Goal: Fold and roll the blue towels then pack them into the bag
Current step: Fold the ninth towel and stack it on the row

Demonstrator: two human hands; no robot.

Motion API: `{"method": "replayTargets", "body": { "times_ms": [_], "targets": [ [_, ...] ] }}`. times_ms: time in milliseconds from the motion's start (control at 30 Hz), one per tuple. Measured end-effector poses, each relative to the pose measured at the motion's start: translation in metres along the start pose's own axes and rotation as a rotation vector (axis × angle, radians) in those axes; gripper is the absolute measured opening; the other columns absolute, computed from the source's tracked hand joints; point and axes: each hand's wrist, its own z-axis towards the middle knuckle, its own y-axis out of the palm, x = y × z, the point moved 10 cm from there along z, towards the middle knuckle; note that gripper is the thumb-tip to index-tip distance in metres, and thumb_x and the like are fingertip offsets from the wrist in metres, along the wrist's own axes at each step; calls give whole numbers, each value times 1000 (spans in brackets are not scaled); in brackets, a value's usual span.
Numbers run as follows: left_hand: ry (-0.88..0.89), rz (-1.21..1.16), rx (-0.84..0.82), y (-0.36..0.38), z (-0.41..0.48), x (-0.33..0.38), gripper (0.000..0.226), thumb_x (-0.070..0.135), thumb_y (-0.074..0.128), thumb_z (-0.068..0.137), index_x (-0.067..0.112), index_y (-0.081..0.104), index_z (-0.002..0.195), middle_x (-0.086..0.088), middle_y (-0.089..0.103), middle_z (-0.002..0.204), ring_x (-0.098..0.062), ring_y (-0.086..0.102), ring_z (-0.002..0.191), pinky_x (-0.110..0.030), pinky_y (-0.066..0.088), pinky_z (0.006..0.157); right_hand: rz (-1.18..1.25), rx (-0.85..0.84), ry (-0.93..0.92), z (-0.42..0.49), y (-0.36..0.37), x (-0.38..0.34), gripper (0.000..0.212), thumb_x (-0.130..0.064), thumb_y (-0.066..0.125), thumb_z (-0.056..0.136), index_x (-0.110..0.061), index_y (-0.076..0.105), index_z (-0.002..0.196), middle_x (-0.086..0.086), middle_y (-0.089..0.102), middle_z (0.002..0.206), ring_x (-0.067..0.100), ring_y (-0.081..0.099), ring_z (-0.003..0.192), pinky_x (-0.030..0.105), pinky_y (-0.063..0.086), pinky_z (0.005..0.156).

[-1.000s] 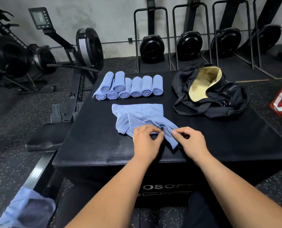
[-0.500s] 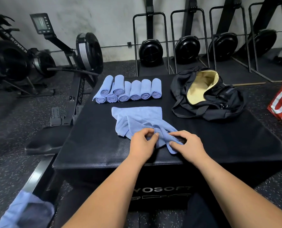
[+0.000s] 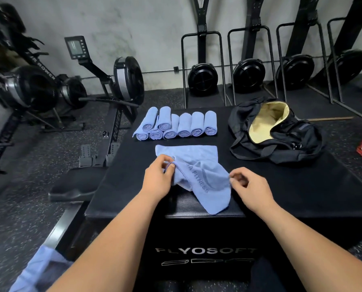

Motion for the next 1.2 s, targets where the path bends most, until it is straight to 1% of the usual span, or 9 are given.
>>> {"method": "replayTargets", "body": {
  "times_ms": [67,167,267,367,500,767,900,1000,1200],
  "targets": [
    [-14,8,-28,-5,3,-10,6,31,72,97,34,68,93,14,66,82,-7,60,73,-27,46,70,-193,-95,-168,-11,15,-17,16,-46,76,85,-41,62,90,-20,65,96,2,63,86,35,56,81],
    [-34,-9,-87,-7,1,-22,11,36,80,90,34,69,91,12,64,75,-12,57,65,-41,57,64,-477,-206,-410,-31,41,-28,46,-82,69,75,-42,63,99,-20,47,114,7,46,108,30,45,88],
    [-98,-78,-219,2,-9,-35,25,28,88,83,27,69,100,0,67,75,-19,62,58,-44,61,58,-598,-266,-505,-41,56,-27,65,-93,58,74,-44,66,116,-18,46,119,11,44,117,33,42,95],
    [-129,-116,-410,16,-23,-43,41,10,93,78,17,68,110,-17,72,85,-23,69,63,-39,63,67,-565,-279,-538,-45,60,-30,59,-87,58,81,-44,68,120,-20,49,117,11,47,115,34,44,94],
    [-66,26,-461,12,-27,-46,46,10,93,74,25,72,112,-1,76,88,-9,63,67,-26,54,75,-461,-299,-574,-52,64,-35,42,-72,65,87,-46,71,119,-25,52,115,6,49,110,35,46,91],
    [-59,130,-194,-40,2,-55,27,13,89,76,31,74,89,10,74,77,-4,66,68,-24,50,73,-181,-222,-370,-41,48,-27,7,-40,83,87,-38,80,93,-23,71,95,6,64,93,31,52,86],
    [-75,199,23,-71,12,-53,14,17,82,82,28,75,79,10,74,75,-4,66,70,-15,44,65,-25,54,-90,-6,14,-14,5,-29,80,91,-28,75,92,-10,73,77,7,64,70,25,52,74],
    [-69,33,126,-77,21,-46,8,22,82,87,26,77,82,8,74,77,-4,61,67,-22,47,70,72,261,71,20,-13,-12,7,-30,71,98,-24,71,94,-3,67,71,8,54,62,24,45,66],
    [18,-92,93,-43,35,-14,8,24,67,99,24,74,102,10,74,93,-17,68,89,-31,53,83,-85,119,83,68,12,-27,10,-29,56,104,-20,62,104,1,70,94,30,64,93,35,40,75]
  ]
}}
